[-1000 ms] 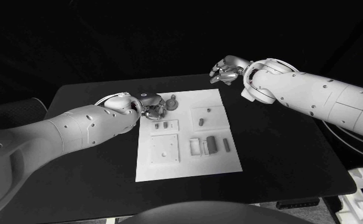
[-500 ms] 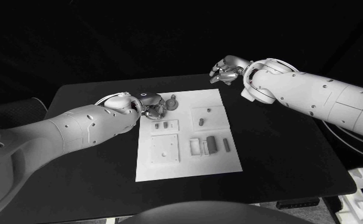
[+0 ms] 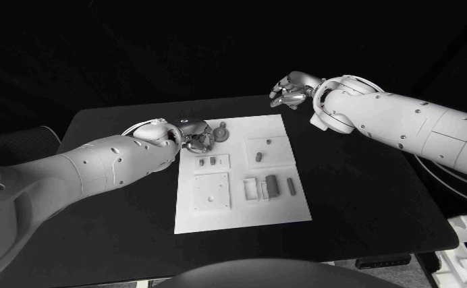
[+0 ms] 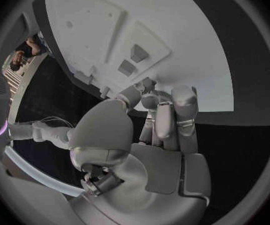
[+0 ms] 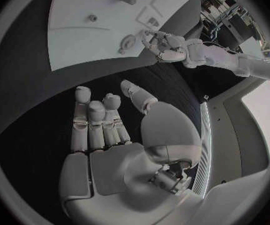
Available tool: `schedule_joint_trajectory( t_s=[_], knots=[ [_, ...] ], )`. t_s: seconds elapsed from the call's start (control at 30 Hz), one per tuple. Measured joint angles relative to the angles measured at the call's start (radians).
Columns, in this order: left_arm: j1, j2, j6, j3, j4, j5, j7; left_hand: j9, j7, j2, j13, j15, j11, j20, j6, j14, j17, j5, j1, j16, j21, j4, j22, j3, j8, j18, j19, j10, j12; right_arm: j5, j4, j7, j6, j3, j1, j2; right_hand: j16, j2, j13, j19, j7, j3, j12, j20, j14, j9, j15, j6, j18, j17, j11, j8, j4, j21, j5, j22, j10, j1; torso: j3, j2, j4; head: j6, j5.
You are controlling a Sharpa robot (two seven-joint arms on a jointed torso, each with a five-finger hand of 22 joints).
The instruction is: Assemble the parts on the task board
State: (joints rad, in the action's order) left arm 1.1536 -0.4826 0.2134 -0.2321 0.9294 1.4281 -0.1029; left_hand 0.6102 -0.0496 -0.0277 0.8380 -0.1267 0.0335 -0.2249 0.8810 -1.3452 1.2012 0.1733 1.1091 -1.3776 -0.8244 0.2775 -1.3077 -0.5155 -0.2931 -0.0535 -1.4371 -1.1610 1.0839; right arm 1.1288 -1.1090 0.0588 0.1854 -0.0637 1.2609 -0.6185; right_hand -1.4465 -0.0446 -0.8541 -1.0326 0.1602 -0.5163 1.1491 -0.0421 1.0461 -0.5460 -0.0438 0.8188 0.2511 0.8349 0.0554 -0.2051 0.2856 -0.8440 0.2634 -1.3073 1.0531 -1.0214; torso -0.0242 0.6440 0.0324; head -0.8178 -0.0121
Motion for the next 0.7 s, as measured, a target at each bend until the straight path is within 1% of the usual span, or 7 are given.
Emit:
schedule_joint_trajectory(
  t_s=[0.4,0.7],
  knots=[
    [0.0,-0.002,-0.002,0.0,0.0,-0.003,-0.002,0.001,-0.001,-0.004,0.0,0.0,0.0,0.002,0.002,0.0,0.002,0.0,0.004,0.0,0.0,0.003,0.0,0.003,0.0,0.0,-0.002,0.0,-0.001,0.0,0.0,0.0,0.0,0.0,0.0,0.0,0.0,0.0,0.0,0.001,0.0,-0.003,0.0,-0.001,-0.001,0.0,0.001,0.0,0.0,0.0,0.0,0.0,-0.003,0.0,0.0,0.0,0.0,0.0,0.0004,0.0,0.0,-0.002,-0.001],
    [0.0,-0.003,-0.01,0.0,0.001,-0.004,-0.004,0.001,-0.002,-0.006,0.0,0.0,0.0,0.002,0.003,0.0,0.003,0.0,0.002,0.0,0.0,0.0,0.0,0.006,0.0,0.0,-0.002,0.0,-0.001,-0.001,0.001,0.0,0.0,0.0,0.0,0.0,0.0,0.0,0.0,-0.002,0.001,-0.003,0.0,0.002,-0.001,0.0,0.001,0.001,0.0,0.0,0.0,0.0,-0.003,0.0,0.0,0.0,0.0,0.0,0.001,0.0,-0.0004,-0.002,-0.001]
  ],
)
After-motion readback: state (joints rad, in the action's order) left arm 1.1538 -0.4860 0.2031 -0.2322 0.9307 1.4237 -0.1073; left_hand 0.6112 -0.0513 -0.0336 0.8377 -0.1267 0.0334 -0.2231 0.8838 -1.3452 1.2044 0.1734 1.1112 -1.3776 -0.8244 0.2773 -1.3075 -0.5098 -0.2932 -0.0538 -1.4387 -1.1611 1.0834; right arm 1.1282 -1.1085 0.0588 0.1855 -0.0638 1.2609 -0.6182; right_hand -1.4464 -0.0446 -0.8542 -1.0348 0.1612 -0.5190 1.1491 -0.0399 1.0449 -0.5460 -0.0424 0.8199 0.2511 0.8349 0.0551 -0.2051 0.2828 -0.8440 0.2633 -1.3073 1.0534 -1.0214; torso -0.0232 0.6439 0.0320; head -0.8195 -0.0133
